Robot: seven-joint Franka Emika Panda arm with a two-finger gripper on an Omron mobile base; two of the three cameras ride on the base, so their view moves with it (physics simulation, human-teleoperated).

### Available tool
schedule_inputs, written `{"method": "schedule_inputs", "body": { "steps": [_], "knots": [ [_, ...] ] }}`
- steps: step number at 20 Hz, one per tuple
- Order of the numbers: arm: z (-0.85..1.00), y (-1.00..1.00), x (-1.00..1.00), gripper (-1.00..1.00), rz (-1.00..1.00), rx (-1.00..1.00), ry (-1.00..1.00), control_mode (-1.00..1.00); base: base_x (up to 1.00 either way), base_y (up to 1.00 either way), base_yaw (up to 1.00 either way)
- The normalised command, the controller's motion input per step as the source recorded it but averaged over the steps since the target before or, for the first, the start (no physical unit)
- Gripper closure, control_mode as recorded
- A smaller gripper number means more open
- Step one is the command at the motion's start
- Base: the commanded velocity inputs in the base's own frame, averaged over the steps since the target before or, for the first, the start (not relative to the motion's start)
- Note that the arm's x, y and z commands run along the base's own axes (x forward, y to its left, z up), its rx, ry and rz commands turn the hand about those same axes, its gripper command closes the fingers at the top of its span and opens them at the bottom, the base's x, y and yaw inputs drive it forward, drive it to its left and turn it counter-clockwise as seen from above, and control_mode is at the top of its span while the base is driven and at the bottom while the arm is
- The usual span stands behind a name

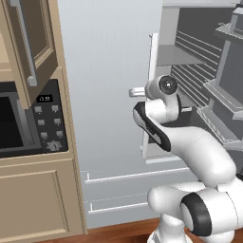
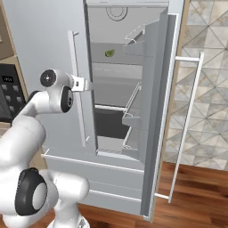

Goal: There is a bowl on the dining counter. Grab a lemon wedge from the fridge and place it in the bowl. Then get the liquor bottle and glass cup from the cabinet and place them next to the bowl.

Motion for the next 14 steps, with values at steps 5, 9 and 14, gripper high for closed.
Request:
{"method": "schedule_inputs", "body": {
  "steps": [5,9,14],
  "knots": [
    [0.0,0.43,-0.89,1.0,0.0,0.0,0.0,-1.0,0.0,0.0,0.0],
    [0.0,0.54,-1.0,1.0,0.01,0.0,0.0,-1.0,0.0,0.0,0.0],
    [0.0,0.79,-1.0,1.0,0.02,0.0,0.0,-1.0,0.0,0.0,0.0]
  ]
}}
